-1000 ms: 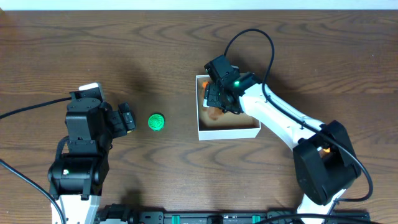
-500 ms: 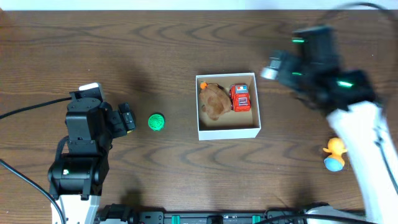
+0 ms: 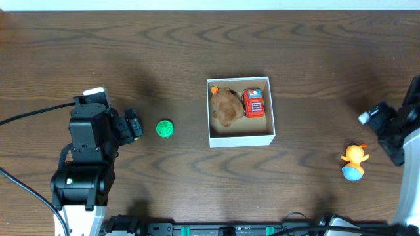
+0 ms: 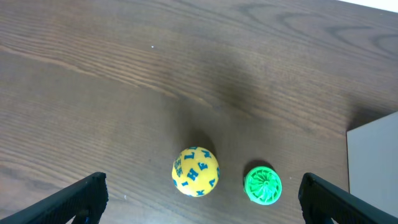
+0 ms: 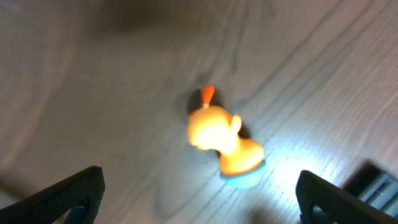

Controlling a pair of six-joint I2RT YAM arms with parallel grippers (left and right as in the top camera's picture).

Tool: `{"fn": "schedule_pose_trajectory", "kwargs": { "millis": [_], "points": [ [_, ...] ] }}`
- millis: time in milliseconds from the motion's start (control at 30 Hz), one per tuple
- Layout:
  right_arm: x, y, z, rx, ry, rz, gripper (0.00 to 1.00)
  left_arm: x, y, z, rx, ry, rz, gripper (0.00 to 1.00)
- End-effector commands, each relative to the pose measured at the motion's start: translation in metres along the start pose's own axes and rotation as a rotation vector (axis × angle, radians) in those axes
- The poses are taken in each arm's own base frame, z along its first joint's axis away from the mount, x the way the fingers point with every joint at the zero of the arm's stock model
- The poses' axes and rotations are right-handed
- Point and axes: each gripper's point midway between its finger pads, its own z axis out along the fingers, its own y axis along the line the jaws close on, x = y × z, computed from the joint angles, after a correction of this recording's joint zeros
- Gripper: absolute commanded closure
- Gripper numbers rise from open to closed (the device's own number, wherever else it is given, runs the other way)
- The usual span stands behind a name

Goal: Pack container
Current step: 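Reach the right gripper to the orange rubber duck and grasp it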

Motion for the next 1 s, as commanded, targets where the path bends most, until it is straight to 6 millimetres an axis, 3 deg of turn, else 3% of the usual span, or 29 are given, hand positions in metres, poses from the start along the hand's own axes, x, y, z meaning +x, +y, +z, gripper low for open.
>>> {"fn": "schedule_pose_trajectory", "kwargs": {
  "millis": [0,233,300,400,533,567,733,800,867,967],
  "points": [
    [0.021,-0.007,0.040,0.008,0.077,-0.043,0.01,-0.009,0.001,-0.005,-0.003,-0.024,-0.012,0.02],
    [0.039,-0.009,0.101,0.005,0.086,-0.080,0.01,-0.009,0.001,-0.005,-0.003,-0.023,-0.012,0.02],
    [0.041,-0.009,0.113,0.004,0.085,-0.080,0.08,-0.009,0.001,-0.005,-0.003,-0.023,-0.012,0.02],
    [0.045,-0.011,0.123,0.011,0.096,-0.080,0.28,-0.009,0.001,-0.005,-0.003,-0.023,-0.012,0.02],
    [0.044,-0.010,0.126,0.011,0.097,-0.081,0.74,-0.009,0.001,-0.005,-0.003,-0.023,-0.012,0.02],
    [0.043,-0.009,0.125,0.008,0.093,-0.081,0.81,-0.009,0.001,-0.005,-0.003,-0.023,-0.012,0.02],
    [0.038,0.007,0.115,-0.063,0.078,-0.085,0.94,-0.009,0.001,-0.005,-0.003,-0.024,-0.012,0.02],
    [0.034,0.025,0.101,-0.144,0.061,-0.113,0.97,-0.009,0.001,-0.005,-0.003,-0.024,-0.012,0.02],
    [0.027,0.049,0.078,-0.245,0.028,-0.153,0.97,-0.009,0.001,-0.005,-0.003,-0.023,-0.012,0.02],
    [0.021,0.098,0.026,-0.438,-0.056,-0.312,0.98,-0.009,0.001,-0.005,-0.003,-0.023,-0.012,0.02]
  ]
}}
